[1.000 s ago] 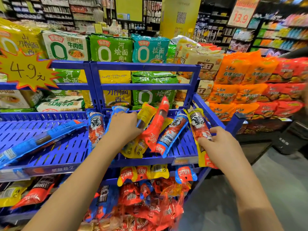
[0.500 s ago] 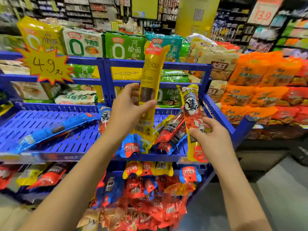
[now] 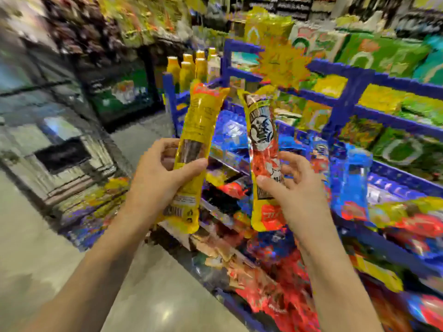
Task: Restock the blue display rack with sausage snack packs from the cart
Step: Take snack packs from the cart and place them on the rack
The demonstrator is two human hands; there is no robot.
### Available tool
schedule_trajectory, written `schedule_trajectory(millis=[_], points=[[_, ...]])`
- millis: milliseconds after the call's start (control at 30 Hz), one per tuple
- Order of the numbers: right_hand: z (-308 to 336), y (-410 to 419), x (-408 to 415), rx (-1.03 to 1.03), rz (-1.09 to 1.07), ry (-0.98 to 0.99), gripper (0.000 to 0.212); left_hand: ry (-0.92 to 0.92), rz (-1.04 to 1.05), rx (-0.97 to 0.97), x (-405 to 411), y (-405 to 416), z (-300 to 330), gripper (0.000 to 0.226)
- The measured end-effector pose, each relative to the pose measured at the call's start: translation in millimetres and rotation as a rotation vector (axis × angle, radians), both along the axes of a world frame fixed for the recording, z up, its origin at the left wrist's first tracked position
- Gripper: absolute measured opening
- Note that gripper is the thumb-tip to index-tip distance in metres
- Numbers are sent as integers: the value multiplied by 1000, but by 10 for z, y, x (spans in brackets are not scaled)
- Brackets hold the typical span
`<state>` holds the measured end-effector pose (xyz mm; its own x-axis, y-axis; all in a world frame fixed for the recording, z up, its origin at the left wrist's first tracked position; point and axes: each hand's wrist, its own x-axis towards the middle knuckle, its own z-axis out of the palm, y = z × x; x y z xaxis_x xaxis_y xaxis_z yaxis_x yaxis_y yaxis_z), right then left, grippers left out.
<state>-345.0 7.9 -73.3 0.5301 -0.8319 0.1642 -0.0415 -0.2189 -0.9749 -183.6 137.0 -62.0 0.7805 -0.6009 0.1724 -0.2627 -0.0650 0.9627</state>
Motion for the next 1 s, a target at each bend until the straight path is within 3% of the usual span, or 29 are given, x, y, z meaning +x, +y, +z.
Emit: schedule_trajectory(millis=[133,267,367,467,567,800,1000], points=[[-283,638,825,67,276,58,48,91,258,85,581,1032,-420,65],[-557,1386,1638,118,451,162,50,156,470,151,1052,2020,-778,41],[-775,1957,2214,130,519,246,68,209,571,207,1419,2689,-972,39],[-972,2368,2656,189,586,282,41,263,620,206,1773,3149,-1127,50],[-1148,2637,2976,212,609,315,39,300,624,202,2120,3412,-1245,57],[-1446,2746,3681,351,511,399,62,381,591,187,2897,3453,-1459,31],[-1781,2574,4562,374,474,486,50,430,592,223,3905,3346,-1577,31]])
